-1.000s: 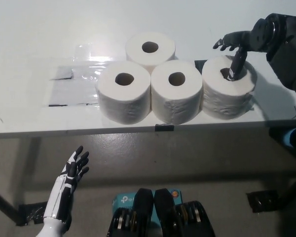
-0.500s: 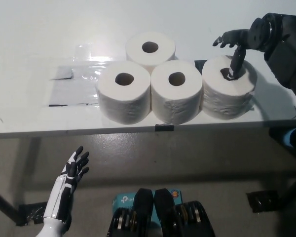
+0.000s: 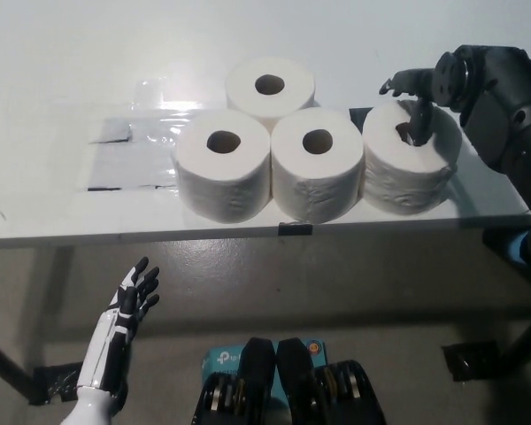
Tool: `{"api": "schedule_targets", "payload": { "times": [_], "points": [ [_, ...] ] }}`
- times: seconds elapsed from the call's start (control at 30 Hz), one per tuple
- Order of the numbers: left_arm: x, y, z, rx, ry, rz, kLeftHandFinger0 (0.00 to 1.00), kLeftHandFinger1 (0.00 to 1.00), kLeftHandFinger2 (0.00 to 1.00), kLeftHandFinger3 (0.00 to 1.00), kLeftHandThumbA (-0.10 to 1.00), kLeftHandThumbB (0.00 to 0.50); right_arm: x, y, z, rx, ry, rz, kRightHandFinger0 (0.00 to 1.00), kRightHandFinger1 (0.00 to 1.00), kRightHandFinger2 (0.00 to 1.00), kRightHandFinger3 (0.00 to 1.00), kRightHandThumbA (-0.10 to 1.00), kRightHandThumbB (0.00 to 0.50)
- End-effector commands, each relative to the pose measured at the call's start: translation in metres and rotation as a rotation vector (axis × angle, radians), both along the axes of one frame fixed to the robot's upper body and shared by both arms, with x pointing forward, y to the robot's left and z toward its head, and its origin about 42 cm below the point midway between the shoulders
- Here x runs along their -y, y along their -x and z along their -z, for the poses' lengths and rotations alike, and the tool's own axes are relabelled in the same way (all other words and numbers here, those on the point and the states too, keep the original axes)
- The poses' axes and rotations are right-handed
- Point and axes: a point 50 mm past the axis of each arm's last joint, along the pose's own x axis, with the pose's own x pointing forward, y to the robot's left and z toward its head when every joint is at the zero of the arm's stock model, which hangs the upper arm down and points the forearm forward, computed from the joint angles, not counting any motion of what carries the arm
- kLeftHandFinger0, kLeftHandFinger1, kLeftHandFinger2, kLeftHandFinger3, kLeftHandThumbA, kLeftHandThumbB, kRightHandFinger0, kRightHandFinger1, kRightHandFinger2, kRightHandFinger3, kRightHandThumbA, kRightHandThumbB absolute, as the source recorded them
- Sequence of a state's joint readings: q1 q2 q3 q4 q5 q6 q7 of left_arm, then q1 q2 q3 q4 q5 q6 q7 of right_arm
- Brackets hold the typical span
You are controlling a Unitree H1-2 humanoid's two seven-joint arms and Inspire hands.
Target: A few rolls of toilet paper are kept infront of the robot and the robot uses its right hand to lift one of the rolls and and places it on top of the other rolls to stack it.
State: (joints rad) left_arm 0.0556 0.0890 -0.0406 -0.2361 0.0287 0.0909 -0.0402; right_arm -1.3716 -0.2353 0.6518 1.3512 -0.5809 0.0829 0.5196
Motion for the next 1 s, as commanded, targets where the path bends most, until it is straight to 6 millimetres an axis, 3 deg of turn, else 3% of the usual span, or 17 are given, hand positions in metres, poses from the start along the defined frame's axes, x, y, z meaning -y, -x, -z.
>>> {"api": "schedule_targets", "payload": {
  "times": [0.0, 0.03, 0.07, 0.1, 0.13, 0.17, 0.2, 0.23, 0.27, 0.3, 0.33, 0.47, 0.5, 0.63, 0.7, 0.8, 0.97],
  "points": [
    [-0.001, 0.001, -0.011, 0.046, -0.010, 0.019, 1.00, 1.00, 1.00, 1.00, 1.00, 0.078, 0.000, -0.002, -0.004, 0.063, 0.036, 0.018, 1.00, 1.00, 1.00, 1.00, 0.80, 0.289],
    [-0.001, 0.001, -0.012, 0.046, -0.005, 0.018, 1.00, 1.00, 1.00, 1.00, 1.00, 0.079, -0.001, -0.002, -0.002, 0.087, 0.057, 0.018, 1.00, 1.00, 1.00, 1.00, 0.61, 0.290],
    [-0.001, 0.001, -0.012, 0.046, -0.004, 0.016, 1.00, 1.00, 1.00, 1.00, 1.00, 0.081, 0.000, -0.003, 0.001, 0.117, 0.066, 0.021, 0.93, 0.98, 1.00, 1.00, 0.25, 0.304],
    [-0.001, 0.001, -0.012, 0.046, -0.005, 0.015, 1.00, 1.00, 1.00, 1.00, 1.00, 0.082, 0.000, -0.002, 0.005, 0.150, 0.070, 0.024, 0.79, 0.88, 0.99, 1.00, 0.12, 0.310],
    [-0.001, 0.001, -0.012, 0.047, -0.006, 0.016, 1.00, 1.00, 1.00, 1.00, 1.00, 0.081, 0.001, -0.002, 0.007, 0.172, 0.096, 0.013, 0.57, 0.67, 0.76, 0.94, -0.02, 0.265],
    [-0.002, 0.000, -0.013, 0.052, -0.011, 0.014, 1.00, 1.00, 1.00, 1.00, 1.00, 0.084, 0.004, -0.002, 0.013, 0.254, 0.164, -0.019, 0.28, 0.34, 0.45, 0.95, -0.10, 0.230],
    [-0.002, -0.001, -0.014, 0.054, -0.011, 0.013, 1.00, 1.00, 1.00, 1.00, 1.00, 0.084, 0.007, -0.001, 0.018, 0.294, 0.171, -0.028, 0.10, 0.22, 0.34, 0.84, -0.10, 0.218],
    [-0.002, -0.001, -0.014, 0.054, -0.009, 0.014, 1.00, 1.00, 1.00, 1.00, 1.00, 0.084, 0.009, -0.001, 0.020, 0.306, 0.161, -0.027, 0.07, 0.20, 0.32, 0.80, -0.10, 0.216],
    [-0.002, -0.001, -0.013, 0.055, -0.007, 0.014, 1.00, 1.00, 1.00, 1.00, 1.00, 0.084, 0.011, 0.000, 0.023, 0.317, 0.145, -0.024, 0.09, 0.23, 0.35, 0.66, -0.10, 0.211],
    [-0.003, -0.002, -0.013, 0.051, -0.017, 0.010, 1.00, 1.00, 1.00, 1.00, 1.00, 0.101, 0.012, 0.000, 0.024, 0.328, 0.124, -0.018, 0.12, 0.25, 0.37, 0.66, -0.10, 0.200],
    [-0.004, -0.002, -0.013, 0.065, -0.021, 0.013, 1.00, 1.00, 1.00, 1.00, 1.00, 0.073, 0.013, 0.000, 0.025, 0.328, 0.118, -0.012, 0.18, 0.31, 0.41, 0.67, -0.10, 0.195],
    [-0.003, -0.003, -0.014, 0.063, -0.012, 0.011, 1.00, 1.00, 1.00, 1.00, 1.00, 0.078, 0.021, 0.001, 0.031, 0.326, 0.074, 0.016, 0.13, 0.22, 0.31, 0.77, -0.10, 0.205],
    [-0.005, -0.003, -0.014, 0.048, -0.023, 0.004, 1.00, 1.00, 1.00, 1.00, 1.00, 0.105, 0.023, 0.002, 0.032, 0.334, 0.062, 0.014, 0.05, 0.16, 0.26, 0.71, -0.10, 0.203],
    [-0.006, -0.003, -0.015, 0.056, -0.022, 0.009, 1.00, 1.00, 1.00, 1.00, 1.00, 0.098, 0.030, 0.002, 0.032, 0.335, 0.048, 0.014, 0.00, 0.09, 0.22, 0.56, -0.10, 0.196],
    [-0.006, -0.003, -0.014, 0.056, -0.015, 0.011, 1.00, 1.00, 1.00, 1.00, 1.00, 0.113, 0.035, 0.001, 0.029, 0.342, 0.046, 0.010, 0.13, 0.22, 0.33, 0.71, -0.10, 0.200],
    [-0.007, -0.003, -0.013, 0.059, -0.014, 0.005, 1.00, 1.00, 1.00, 1.00, 1.00, 0.107, 0.039, 0.001, 0.026, 0.382, 0.059, 0.000, 0.16, 0.24, 0.34, 0.68, -0.10, 0.240],
    [-0.009, -0.002, -0.011, 0.053, -0.016, -0.001, 1.00, 1.00, 1.00, 1.00, 1.00, 0.100, 0.036, 0.000, 0.012, 0.543, 0.087, -0.031, 0.35, 0.43, 0.58, 0.61, -0.10, 0.295]
  ]
}}
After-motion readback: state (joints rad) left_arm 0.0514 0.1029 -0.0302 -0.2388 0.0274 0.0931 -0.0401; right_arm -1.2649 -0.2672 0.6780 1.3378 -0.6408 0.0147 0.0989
